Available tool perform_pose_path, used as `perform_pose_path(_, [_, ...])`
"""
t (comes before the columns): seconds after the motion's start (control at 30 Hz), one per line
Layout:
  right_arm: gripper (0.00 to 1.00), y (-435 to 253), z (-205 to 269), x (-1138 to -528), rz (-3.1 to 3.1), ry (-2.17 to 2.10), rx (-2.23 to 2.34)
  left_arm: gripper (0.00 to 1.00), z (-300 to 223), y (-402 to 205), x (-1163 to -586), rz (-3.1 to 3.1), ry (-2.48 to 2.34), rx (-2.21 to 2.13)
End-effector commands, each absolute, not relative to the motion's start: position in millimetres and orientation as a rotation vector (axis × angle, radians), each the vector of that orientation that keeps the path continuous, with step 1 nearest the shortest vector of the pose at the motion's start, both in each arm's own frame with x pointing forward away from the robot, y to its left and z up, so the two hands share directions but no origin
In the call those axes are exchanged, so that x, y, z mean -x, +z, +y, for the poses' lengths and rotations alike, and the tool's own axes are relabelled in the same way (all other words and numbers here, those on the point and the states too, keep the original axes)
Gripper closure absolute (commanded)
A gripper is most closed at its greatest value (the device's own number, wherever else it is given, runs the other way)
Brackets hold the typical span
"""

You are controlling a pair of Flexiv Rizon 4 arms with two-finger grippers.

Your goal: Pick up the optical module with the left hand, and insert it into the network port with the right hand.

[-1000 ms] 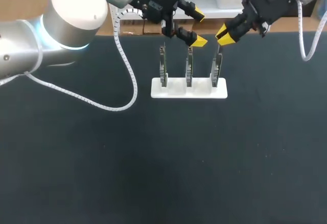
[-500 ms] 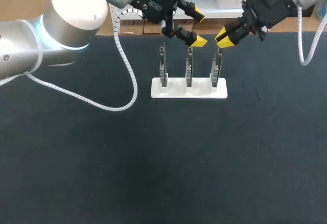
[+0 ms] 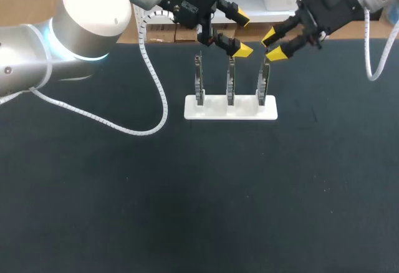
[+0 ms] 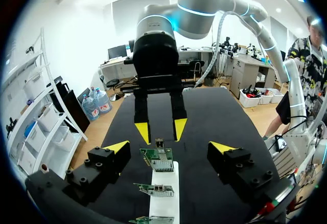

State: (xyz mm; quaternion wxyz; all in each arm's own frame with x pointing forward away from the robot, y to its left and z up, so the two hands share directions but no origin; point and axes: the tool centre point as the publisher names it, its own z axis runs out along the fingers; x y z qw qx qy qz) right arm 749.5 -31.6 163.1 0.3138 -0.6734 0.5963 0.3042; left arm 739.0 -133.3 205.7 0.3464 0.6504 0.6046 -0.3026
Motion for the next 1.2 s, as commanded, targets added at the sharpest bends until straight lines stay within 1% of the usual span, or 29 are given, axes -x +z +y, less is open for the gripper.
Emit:
perform_pose_path(0.03, [0.00,170,-32,-744,1.565,0.784,1.770,0.00,-134,207,-741,1.576,-0.784,-1.694])
perform_pose_path(0.47, [0.00,188,-37,-747,1.506,0.782,1.741,0.00,-134,207,-741,1.576,-0.784,-1.694])
perform_pose_path(0.5, [0.50,189,-37,-748,1.502,0.778,1.745,0.00,-134,207,-741,1.576,-0.784,-1.694])
perform_pose_path(0.53, [0.62,190,-37,-748,1.485,0.782,1.745,0.00,-134,207,-741,1.576,-0.784,-1.694])
perform_pose_path(0.57, [0.88,192,-37,-748,1.475,0.777,1.753,0.00,-134,207,-741,1.576,-0.784,-1.694])
perform_pose_path(0.6, [1.00,192,-36,-748,1.474,0.772,1.764,0.00,-134,207,-741,1.576,-0.784,-1.694])
perform_pose_path(1.2, [1.00,179,-37,-748,1.497,0.804,1.744,0.00,-134,207,-741,1.576,-0.784,-1.694])
